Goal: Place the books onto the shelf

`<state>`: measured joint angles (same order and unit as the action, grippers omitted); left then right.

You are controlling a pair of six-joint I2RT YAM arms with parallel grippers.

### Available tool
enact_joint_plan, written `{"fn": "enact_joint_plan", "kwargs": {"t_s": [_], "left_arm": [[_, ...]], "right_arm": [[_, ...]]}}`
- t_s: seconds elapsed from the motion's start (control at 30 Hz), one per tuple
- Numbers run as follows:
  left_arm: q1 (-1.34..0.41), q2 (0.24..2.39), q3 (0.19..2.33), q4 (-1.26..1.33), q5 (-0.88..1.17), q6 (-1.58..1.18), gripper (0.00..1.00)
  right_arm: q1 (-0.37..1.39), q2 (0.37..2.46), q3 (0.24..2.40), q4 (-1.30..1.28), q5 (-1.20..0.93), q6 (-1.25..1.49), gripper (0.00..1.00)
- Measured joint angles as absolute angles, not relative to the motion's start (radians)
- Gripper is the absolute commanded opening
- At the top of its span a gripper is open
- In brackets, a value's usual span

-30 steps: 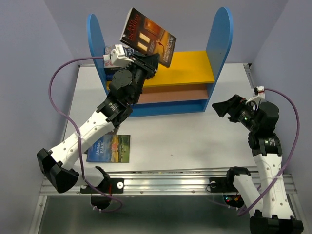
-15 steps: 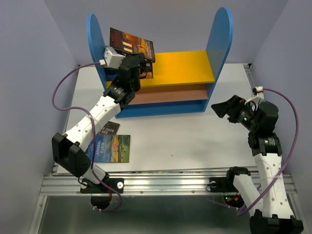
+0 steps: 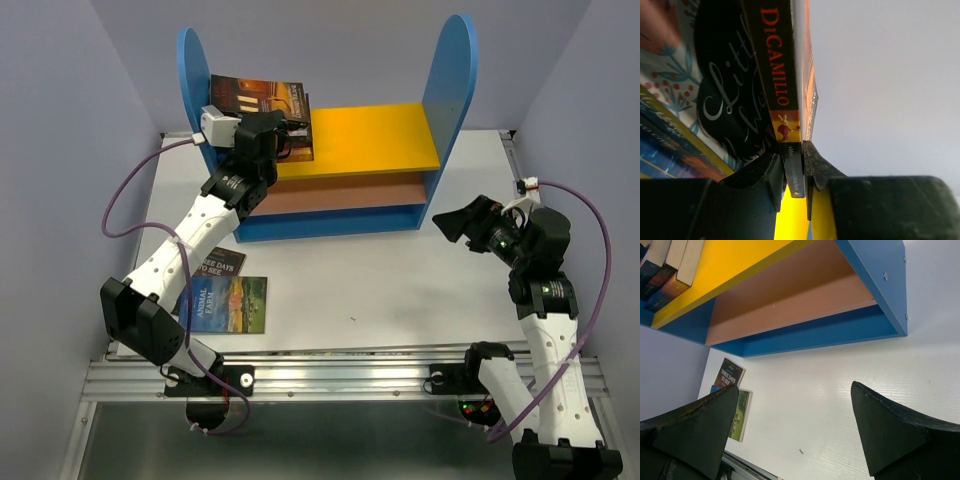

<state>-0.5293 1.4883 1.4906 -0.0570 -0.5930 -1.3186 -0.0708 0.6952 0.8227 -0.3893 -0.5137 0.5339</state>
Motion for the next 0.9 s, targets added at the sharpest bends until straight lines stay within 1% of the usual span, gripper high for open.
{"fn": "enact_joint_plan", "kwargs": {"t_s": [0.1,0.2,0.23,0.27,0.33,0.37,0.4,0.47,0.57,0.73,0.77,0.9], "left_arm": [[-0.524,1.466,1.485,-0.081,-0.586,-1.332,0.28],[-0.529,1.452,1.480,-0.094,-0.574,-1.344,0.30],[-0.529,1.449,1.478,-0.097,-0.570,-1.346,0.34],[-0.529,1.448,1.478,-0.099,-0.567,-1.347,0.41],[-0.530,1.446,1.478,-0.103,-0.564,-1.349,0.47],[-0.530,1.444,1.478,-0.107,-0.561,-1.355,0.53],[-0.530,1.444,1.477,-0.112,-0.558,-1.358,0.57],[-0.531,1.439,1.472,-0.118,-0.553,-1.367,0.61],[-0.535,1.422,1.458,-0.117,-0.541,-1.381,0.61],[-0.539,1.362,1.414,-0.128,-0.538,-1.388,0.73],[-0.540,1.346,1.403,-0.130,-0.537,-1.389,0.79],[-0.540,1.276,1.353,-0.122,-0.531,-1.385,0.85]], "right_arm": [[-0.071,0.702,0.822,-0.389,-0.515,0.534,1.00],[-0.071,0.713,0.823,-0.390,-0.516,0.534,1.00],[-0.071,0.715,0.822,-0.390,-0.516,0.534,1.00],[-0.071,0.715,0.822,-0.390,-0.516,0.534,1.00],[-0.071,0.715,0.822,-0.390,-0.516,0.534,1.00],[-0.071,0.715,0.823,-0.390,-0.516,0.534,1.00],[-0.071,0.715,0.822,-0.390,-0.516,0.534,1.00],[-0.071,0.715,0.822,-0.390,-0.516,0.534,1.00],[-0.071,0.715,0.822,-0.390,-0.516,0.534,1.00],[-0.071,0.718,0.822,-0.390,-0.517,0.534,1.00],[-0.071,0.720,0.822,-0.390,-0.517,0.534,1.00],[-0.071,0.722,0.822,-0.390,-0.527,0.534,1.00]]}}
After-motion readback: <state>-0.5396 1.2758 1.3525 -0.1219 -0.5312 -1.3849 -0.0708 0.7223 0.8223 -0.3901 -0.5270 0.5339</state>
